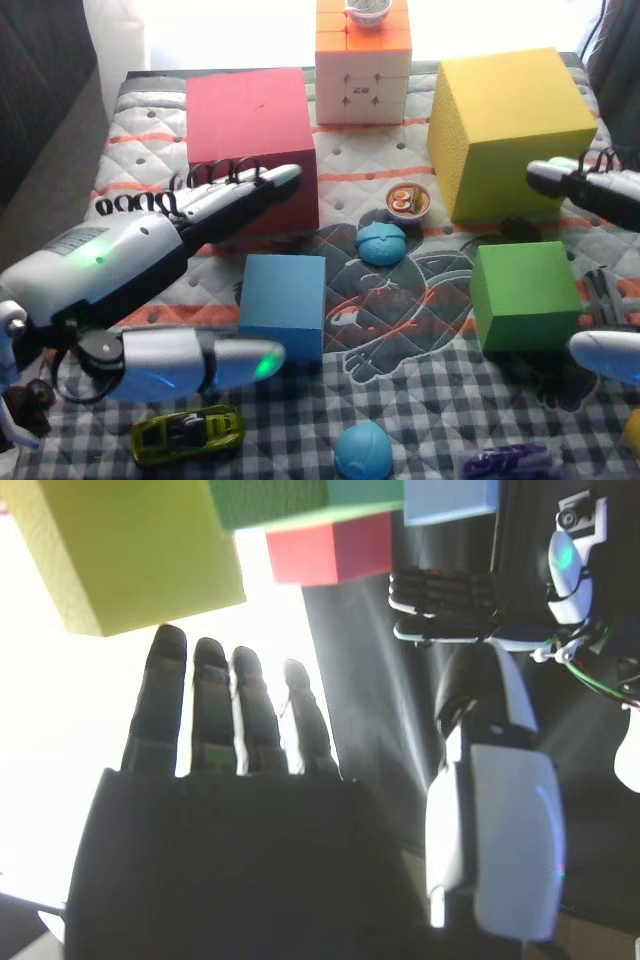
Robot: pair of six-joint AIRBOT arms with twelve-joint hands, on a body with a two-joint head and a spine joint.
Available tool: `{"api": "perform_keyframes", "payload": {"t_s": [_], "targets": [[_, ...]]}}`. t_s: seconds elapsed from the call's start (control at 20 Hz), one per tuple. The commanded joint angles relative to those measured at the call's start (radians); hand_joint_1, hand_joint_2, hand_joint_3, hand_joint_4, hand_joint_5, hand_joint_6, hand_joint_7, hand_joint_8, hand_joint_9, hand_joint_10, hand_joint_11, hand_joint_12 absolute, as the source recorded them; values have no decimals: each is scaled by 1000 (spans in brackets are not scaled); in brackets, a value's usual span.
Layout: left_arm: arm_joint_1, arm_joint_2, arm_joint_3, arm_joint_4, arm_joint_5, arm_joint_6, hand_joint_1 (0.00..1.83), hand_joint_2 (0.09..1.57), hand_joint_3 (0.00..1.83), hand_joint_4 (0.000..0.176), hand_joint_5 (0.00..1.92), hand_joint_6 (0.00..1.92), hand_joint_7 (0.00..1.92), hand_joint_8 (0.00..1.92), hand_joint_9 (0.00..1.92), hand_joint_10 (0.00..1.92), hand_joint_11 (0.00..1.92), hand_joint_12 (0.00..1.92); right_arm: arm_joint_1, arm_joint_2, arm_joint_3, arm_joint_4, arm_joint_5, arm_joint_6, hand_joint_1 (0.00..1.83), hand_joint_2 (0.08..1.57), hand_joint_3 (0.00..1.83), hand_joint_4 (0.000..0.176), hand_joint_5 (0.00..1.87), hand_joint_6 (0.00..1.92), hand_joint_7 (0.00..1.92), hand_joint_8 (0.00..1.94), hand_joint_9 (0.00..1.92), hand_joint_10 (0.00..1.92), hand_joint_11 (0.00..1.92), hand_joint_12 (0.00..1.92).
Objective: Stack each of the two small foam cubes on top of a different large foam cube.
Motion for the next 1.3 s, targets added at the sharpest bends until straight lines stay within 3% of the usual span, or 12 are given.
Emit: {"api": "perform_keyframes", "payload": {"t_s": [0.0,0.3,0.45,0.6,0.7,0.8,0.85,0.9,0.95,1.05,1.1,1.25], "targets": [[-12,-4,4,15,-111,-3,578,1167,9,67,0,0,0,0,7,18,0,653,16,1,4,9,104,5,567,1018,74,0,0,0,0,0,0,174,0,1393],[-16,-37,29,-13,-76,-2,677,1096,0,76,0,0,0,0,6,6,0,985,82,-66,53,2,-5,5,637,1021,6,0,0,0,0,0,0,262,0,1325],[-27,-66,53,-33,-33,-1,723,1074,0,59,0,0,0,0,13,7,0,1121,110,-100,79,-6,-66,5,617,1045,4,0,0,0,0,0,0,204,0,1034],[-47,-107,87,-63,28,15,790,1064,0,100,0,0,3,1,12,7,0,1068,114,-116,92,-7,-100,5,708,1025,0,0,0,0,0,0,0,161,0,967],[-51,-132,105,-79,48,15,930,1041,0,49,24,7,59,13,79,38,0,1151,118,-131,103,-6,-123,5,736,1022,0,0,0,0,16,3,28,175,0,976],[-55,-153,119,-88,68,15,1045,1058,2,41,176,50,182,39,185,106,0,1267,124,-145,112,-6,-138,5,779,1075,4,0,62,19,153,19,86,322,0,1071],[-59,-162,127,-90,79,15,1069,1077,0,28,265,39,249,47,93,539,0,1436,127,-150,114,-7,-143,5,867,1104,4,0,194,81,320,60,146,565,0,1349],[-64,-171,133,-91,89,15,1114,1099,1,0,368,79,323,97,18,931,0,1553,128,-154,116,-7,-144,5,939,1110,2,0,265,145,458,151,171,868,0,1582],[-67,-175,136,-91,90,15,1234,1095,1,0,426,377,345,409,47,1128,0,1607,131,-159,118,-7,-145,5,1099,1088,0,0,296,566,504,670,300,1205,92,1769],[-71,-176,133,-91,75,15,1330,1127,7,0,253,1088,152,1141,85,1399,21,1685,137,-161,119,-8,-144,5,1255,1101,4,0,168,1226,438,1182,366,1411,227,1804],[-71,-169,126,-91,55,16,1320,1178,16,0,204,1333,84,1373,103,1521,47,1754,143,-161,119,-8,-142,5,1313,1174,21,0,262,1430,703,1336,516,1525,435,1788],[-57,-115,77,-76,-32,19,1306,1193,5,0,186,1317,72,1374,110,1504,32,1769,150,-119,88,-21,-71,5,1125,1353,14,0,440,1595,677,1728,595,1912,655,1920]]}}
